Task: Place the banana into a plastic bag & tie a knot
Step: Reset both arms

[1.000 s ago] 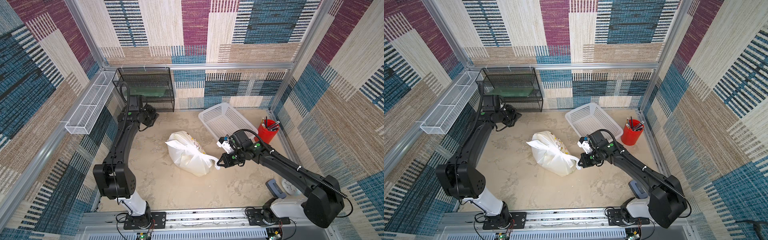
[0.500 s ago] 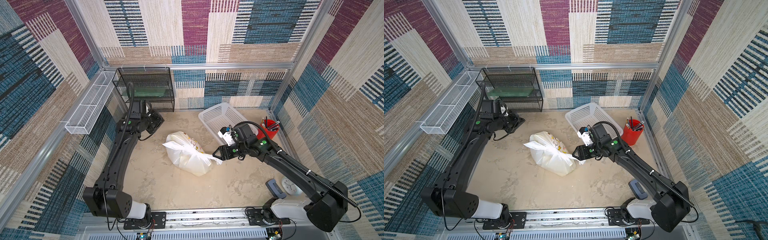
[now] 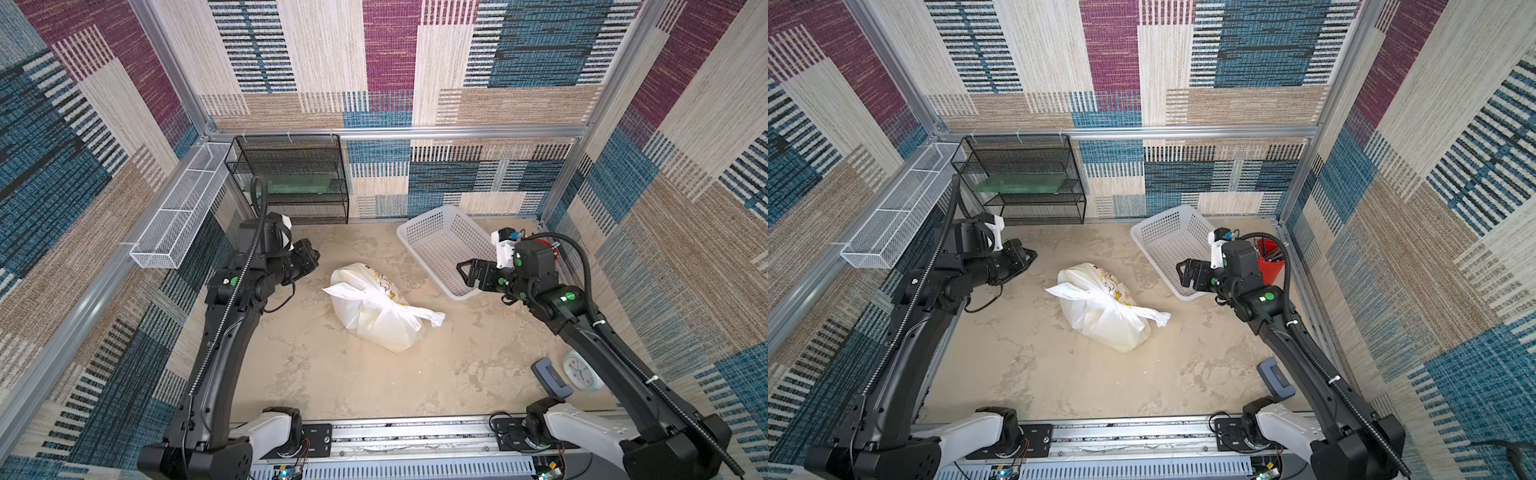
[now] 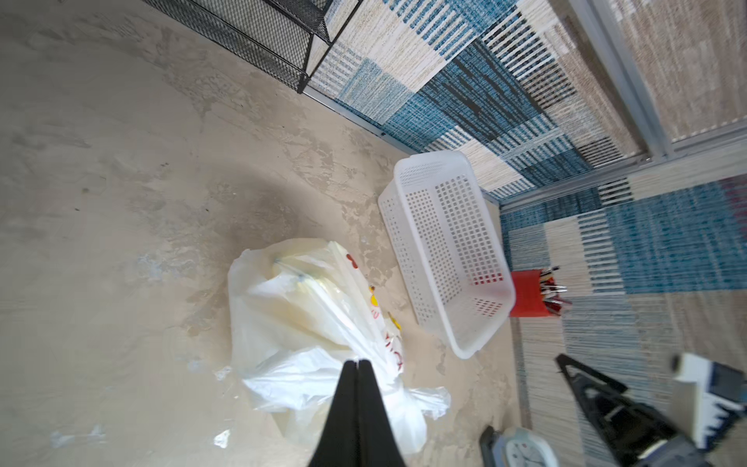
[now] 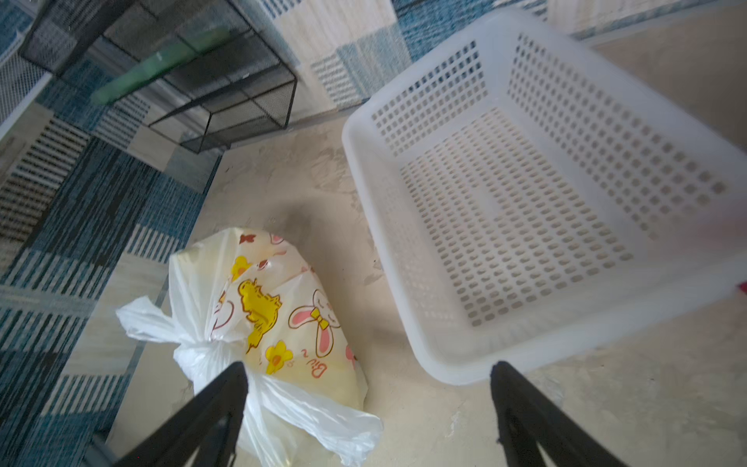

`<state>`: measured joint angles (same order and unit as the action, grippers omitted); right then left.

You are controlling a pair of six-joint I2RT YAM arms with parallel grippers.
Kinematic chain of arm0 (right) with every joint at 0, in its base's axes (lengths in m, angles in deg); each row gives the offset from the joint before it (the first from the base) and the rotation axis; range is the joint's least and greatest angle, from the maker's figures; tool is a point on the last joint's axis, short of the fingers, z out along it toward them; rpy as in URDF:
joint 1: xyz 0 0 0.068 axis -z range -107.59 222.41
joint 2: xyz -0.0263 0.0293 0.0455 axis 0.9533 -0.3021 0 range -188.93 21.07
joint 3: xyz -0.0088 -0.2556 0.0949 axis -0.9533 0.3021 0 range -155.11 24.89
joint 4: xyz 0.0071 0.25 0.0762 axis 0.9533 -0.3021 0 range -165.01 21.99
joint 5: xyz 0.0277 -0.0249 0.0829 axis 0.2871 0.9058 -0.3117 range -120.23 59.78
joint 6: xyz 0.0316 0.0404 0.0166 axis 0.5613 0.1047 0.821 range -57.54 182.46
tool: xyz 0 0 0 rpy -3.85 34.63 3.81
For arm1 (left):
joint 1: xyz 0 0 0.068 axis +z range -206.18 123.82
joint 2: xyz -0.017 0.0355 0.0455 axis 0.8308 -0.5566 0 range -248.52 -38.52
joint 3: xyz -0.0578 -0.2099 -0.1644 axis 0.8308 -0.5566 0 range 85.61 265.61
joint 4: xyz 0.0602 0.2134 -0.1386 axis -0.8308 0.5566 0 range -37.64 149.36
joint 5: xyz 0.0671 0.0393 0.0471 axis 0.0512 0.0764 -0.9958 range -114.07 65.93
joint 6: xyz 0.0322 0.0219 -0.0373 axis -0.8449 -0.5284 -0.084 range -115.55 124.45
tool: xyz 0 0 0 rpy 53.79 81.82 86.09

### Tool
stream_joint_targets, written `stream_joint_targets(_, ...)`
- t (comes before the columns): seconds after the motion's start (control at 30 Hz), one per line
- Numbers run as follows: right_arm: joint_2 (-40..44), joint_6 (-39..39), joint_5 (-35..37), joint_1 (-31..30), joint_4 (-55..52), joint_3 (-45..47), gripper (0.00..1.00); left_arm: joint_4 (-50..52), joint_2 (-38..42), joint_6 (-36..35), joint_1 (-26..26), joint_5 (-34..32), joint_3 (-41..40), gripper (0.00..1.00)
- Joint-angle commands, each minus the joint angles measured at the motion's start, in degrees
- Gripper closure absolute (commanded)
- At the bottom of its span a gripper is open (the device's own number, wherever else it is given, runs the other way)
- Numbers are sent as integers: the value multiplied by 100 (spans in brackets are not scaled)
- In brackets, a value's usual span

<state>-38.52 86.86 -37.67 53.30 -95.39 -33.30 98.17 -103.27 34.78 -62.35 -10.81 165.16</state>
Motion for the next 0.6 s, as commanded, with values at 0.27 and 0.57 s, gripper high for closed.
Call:
stream_joint_targets(0.27,1157,-478,3108,506,1529,1435,5,-1902,2316,-2188,0,-2436,-2854,0)
stream_joint_targets(0.57,1047,-1189,3031,1391,2811,2905,5,-2204,2538,-2697,55,-2479,-4423,0)
